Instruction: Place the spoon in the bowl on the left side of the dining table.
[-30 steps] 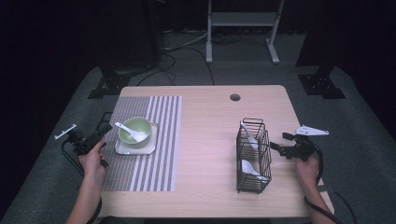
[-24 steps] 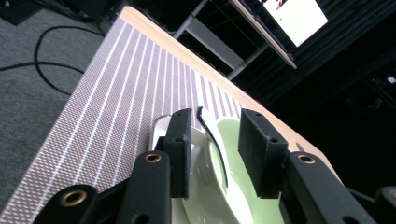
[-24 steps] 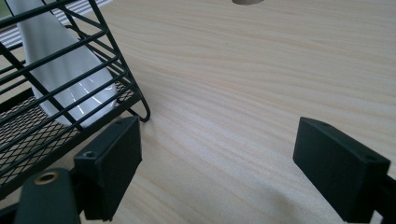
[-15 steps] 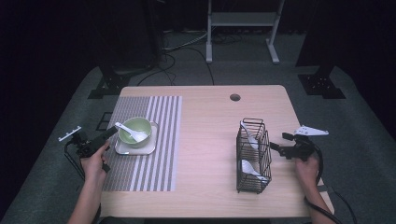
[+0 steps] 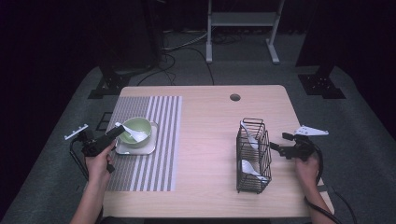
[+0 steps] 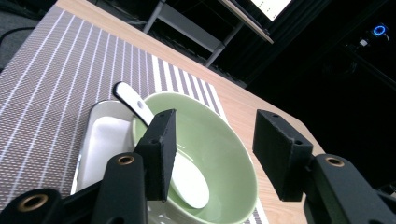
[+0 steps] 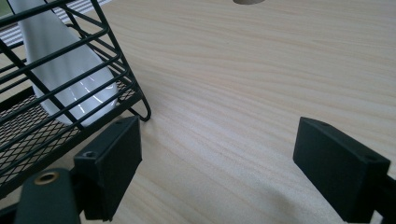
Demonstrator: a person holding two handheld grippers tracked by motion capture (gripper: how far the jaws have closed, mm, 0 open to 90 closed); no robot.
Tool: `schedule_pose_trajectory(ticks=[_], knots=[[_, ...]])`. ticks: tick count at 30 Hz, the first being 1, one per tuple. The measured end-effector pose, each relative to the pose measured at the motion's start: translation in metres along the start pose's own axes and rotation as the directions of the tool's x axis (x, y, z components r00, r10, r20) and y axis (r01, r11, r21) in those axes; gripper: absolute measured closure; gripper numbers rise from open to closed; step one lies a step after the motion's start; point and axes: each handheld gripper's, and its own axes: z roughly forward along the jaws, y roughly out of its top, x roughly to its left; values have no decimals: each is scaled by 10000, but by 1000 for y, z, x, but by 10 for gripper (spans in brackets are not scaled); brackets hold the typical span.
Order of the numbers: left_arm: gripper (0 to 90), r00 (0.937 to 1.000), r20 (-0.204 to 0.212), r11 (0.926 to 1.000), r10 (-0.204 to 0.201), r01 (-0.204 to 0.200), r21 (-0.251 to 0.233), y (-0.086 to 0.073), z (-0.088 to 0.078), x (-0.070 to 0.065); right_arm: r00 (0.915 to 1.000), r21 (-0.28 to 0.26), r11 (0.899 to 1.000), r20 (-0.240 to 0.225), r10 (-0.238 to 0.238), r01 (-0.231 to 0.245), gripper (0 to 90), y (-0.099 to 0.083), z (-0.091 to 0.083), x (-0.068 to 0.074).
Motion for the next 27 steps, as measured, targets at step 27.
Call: schedule_pose_trajectory(ticks=[27], knots=[[430, 9947, 780, 9952, 678, -729, 649, -27, 4, -28, 10000, -5, 10000, -2, 5, -5, 142, 0, 0, 0]])
